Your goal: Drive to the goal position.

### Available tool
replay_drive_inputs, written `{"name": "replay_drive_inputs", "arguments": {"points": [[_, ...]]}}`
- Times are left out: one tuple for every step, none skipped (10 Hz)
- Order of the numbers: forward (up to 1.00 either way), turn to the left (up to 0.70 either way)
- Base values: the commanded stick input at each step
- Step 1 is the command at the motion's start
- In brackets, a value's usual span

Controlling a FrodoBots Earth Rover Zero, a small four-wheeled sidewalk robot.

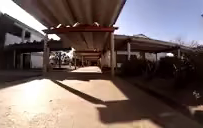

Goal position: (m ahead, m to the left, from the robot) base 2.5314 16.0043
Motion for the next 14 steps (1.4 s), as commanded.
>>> {"name": "replay_drive_inputs", "arguments": {"points": [[0.50,0.00],[0.50,0.00],[0.50,0.00],[0.50,0.00],[0.50,0.00],[0.50,0.00],[0.50,0.00],[0.50,0.00],[0.50,0.00],[0.50,0.00],[0.50,0.00],[0.50,0.00],[0.50,0.00],[0.50,0.00]]}}
